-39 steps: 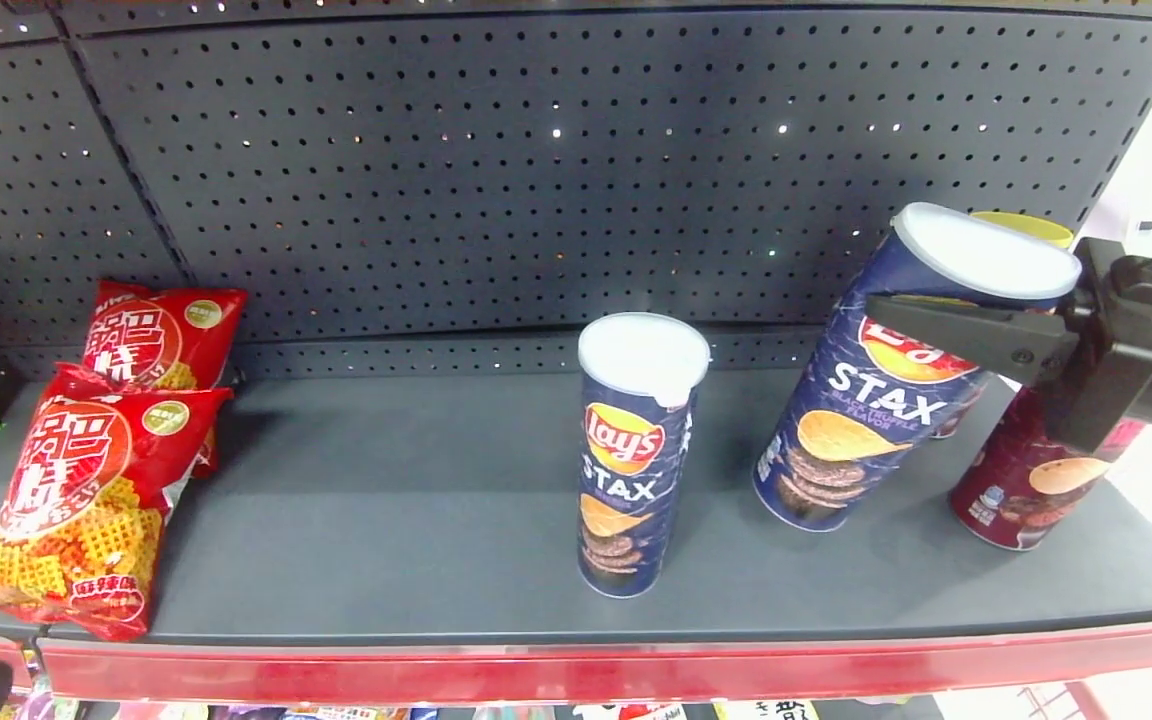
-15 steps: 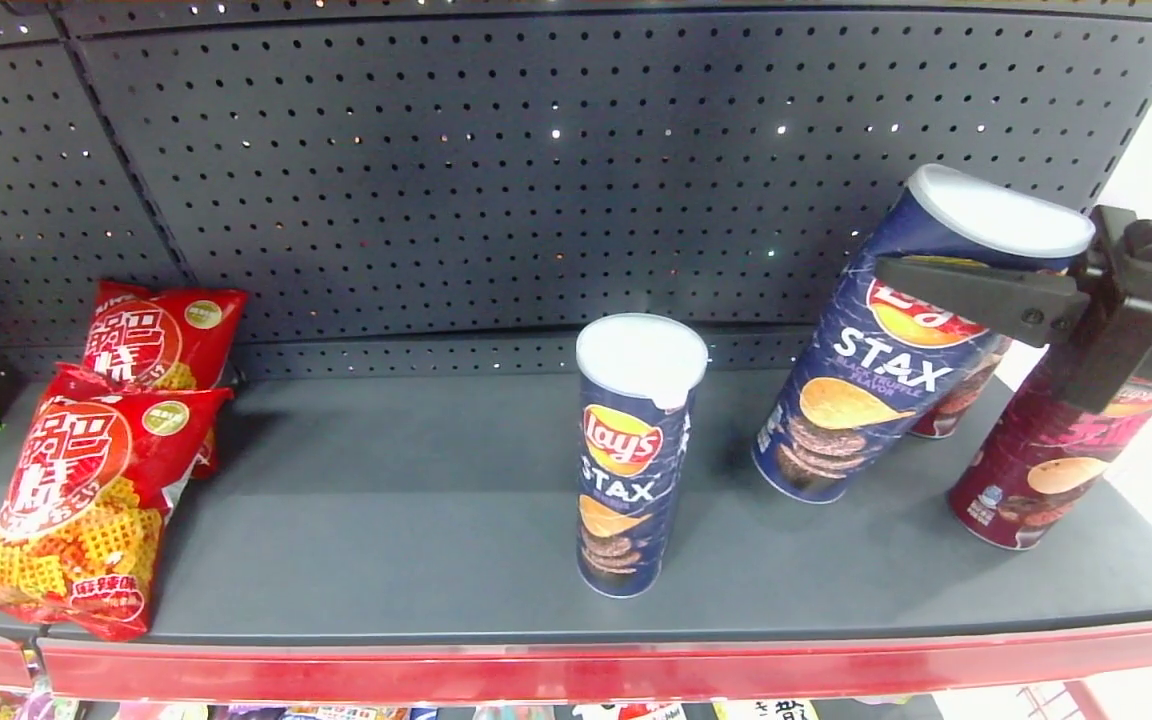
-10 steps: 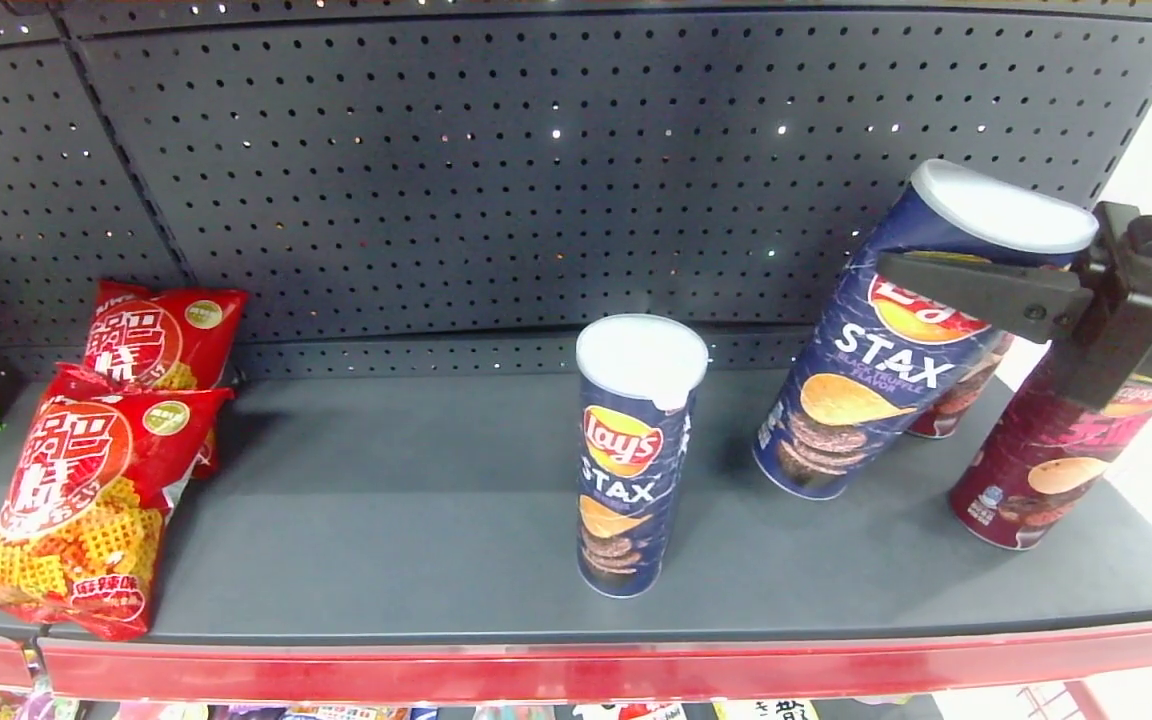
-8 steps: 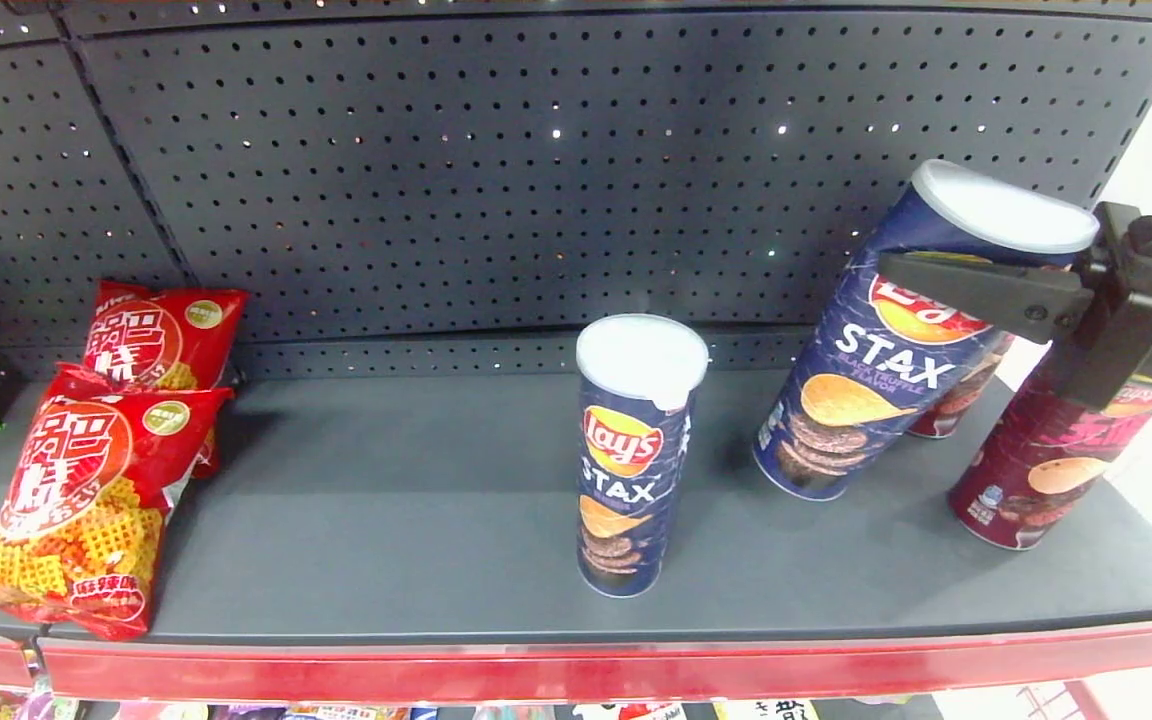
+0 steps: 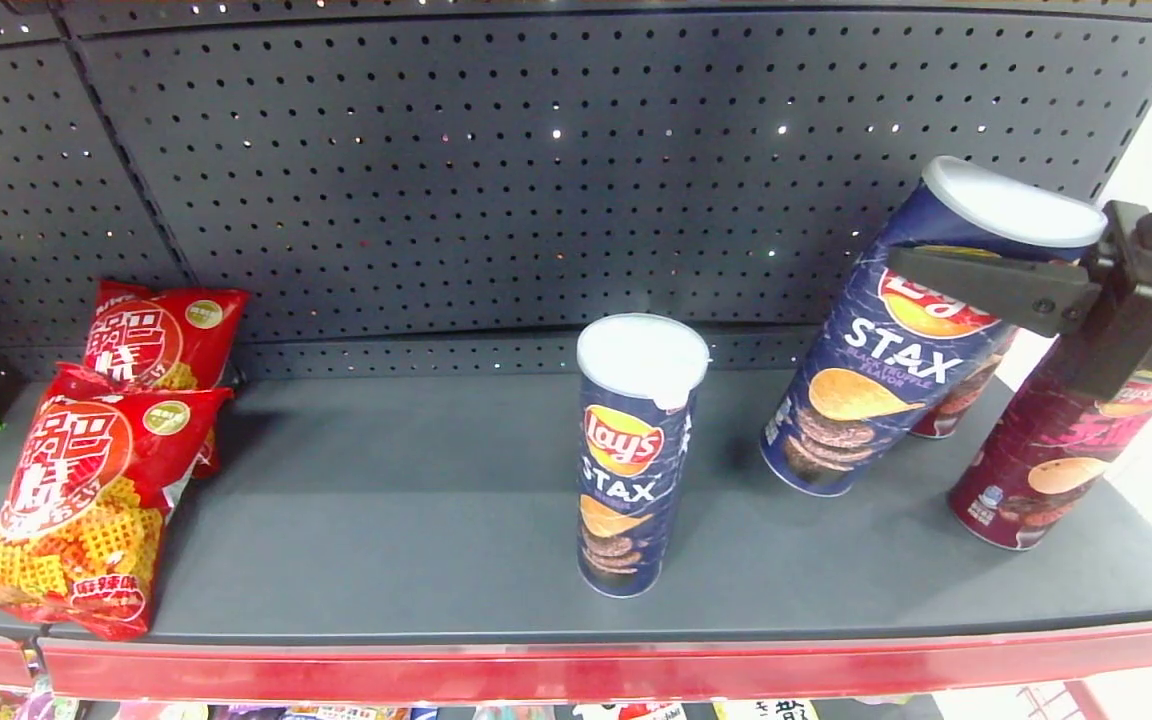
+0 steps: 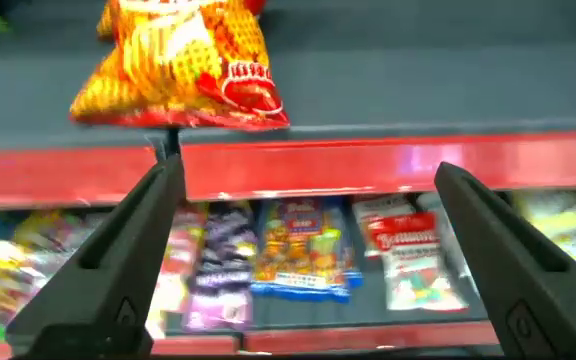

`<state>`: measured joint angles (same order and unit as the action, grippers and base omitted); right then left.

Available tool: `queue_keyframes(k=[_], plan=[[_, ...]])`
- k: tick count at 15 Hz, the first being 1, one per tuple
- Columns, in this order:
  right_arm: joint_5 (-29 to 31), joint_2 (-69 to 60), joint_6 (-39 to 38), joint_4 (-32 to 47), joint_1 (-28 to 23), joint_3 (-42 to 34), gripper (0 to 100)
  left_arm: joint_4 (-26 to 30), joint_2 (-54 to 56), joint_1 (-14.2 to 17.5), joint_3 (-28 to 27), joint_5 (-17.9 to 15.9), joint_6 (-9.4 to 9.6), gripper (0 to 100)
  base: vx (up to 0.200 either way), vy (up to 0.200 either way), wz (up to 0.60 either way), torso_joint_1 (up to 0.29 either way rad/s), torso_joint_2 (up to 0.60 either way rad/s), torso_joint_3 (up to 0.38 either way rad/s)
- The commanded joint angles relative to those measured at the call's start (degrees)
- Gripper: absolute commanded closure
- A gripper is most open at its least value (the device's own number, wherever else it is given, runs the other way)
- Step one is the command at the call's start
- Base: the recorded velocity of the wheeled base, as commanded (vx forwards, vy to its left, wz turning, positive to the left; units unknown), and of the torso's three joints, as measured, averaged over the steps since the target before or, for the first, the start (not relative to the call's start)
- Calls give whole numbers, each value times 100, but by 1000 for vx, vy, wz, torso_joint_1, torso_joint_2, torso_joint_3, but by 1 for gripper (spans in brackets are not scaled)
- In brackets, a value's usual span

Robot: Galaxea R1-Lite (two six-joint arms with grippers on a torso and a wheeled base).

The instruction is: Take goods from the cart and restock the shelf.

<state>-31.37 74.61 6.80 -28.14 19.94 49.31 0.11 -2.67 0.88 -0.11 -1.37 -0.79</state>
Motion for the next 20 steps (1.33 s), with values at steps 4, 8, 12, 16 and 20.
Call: queue_keyframes(k=[4,8,12,16,20], plan=[[8,142,14,-96,1,52,100,-11,241,-105,11,75,97,0,0,0,0,0,0,0],[17,89,5,-113,-8,-9,100,-29,241,-105,11,101,-97,0,0,0,0,0,0,0],[-1,309,14,-113,1,-71,100,-11,241,-105,2,93,-53,0,0,0,0,0,0,0],[-10,608,32,-122,212,70,100,-11,241,-105,2,93,-53,0,0,0,0,0,0,0],[34,1135,67,-122,590,483,100,-11,241,-105,2,93,-53,0,0,0,0,0,0,0]])
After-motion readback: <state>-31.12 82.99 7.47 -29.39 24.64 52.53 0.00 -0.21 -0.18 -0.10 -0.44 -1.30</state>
